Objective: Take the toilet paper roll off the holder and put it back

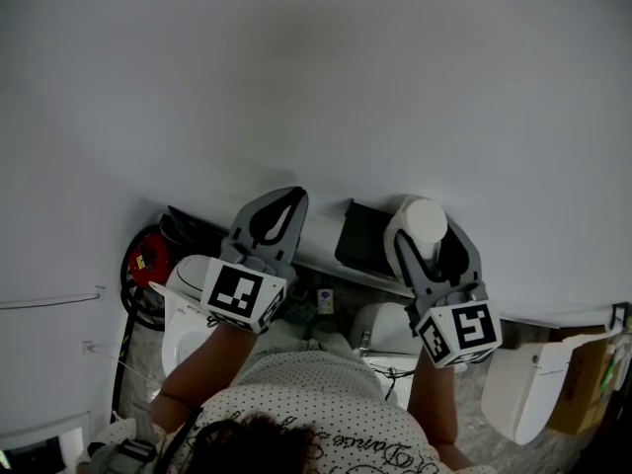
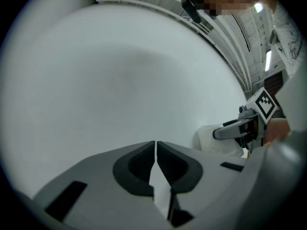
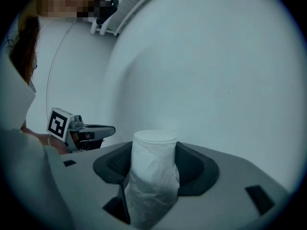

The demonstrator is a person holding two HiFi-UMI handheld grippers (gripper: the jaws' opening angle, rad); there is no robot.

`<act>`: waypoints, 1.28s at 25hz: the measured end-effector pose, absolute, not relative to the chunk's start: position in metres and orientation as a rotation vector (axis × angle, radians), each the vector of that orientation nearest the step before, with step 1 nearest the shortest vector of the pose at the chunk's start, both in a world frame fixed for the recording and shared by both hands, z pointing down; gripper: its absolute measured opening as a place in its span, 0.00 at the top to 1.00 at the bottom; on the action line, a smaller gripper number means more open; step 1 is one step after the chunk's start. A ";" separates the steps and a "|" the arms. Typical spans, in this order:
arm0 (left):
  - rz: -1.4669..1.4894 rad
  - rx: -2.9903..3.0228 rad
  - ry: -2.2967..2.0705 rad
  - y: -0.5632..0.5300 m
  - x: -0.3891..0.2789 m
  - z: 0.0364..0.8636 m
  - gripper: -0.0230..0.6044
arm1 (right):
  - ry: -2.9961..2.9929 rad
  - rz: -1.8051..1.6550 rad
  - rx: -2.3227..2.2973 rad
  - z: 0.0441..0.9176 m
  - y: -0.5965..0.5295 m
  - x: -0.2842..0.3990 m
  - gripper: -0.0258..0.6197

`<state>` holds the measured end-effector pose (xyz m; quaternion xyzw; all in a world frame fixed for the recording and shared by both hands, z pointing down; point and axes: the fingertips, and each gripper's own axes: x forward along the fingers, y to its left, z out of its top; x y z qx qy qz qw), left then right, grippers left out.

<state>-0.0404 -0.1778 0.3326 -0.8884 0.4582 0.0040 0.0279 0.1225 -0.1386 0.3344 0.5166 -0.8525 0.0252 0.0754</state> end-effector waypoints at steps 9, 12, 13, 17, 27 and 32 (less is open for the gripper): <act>0.013 -2.743 1.404 -0.177 -0.038 0.330 0.94 | -2.554 0.089 1.537 0.338 -0.138 0.121 0.41; 0.010 -2.745 1.396 -0.177 -0.036 0.330 0.94 | -2.560 0.086 1.549 0.336 -0.138 0.122 0.39; 0.010 -2.744 1.394 -0.177 -0.036 0.329 0.94 | -2.565 0.079 1.552 0.333 -0.138 0.122 0.39; 0.008 -2.744 1.397 -0.177 -0.035 0.330 0.94 | -2.580 0.040 1.540 0.321 -0.138 0.120 0.39; 0.020 -2.737 1.372 -0.176 -0.033 0.324 0.94 | -2.655 -0.187 1.717 0.264 -0.130 0.136 0.63; 0.019 -2.741 1.381 -0.175 -0.035 0.325 0.94 | -2.639 -0.220 1.820 0.259 -0.122 0.149 0.86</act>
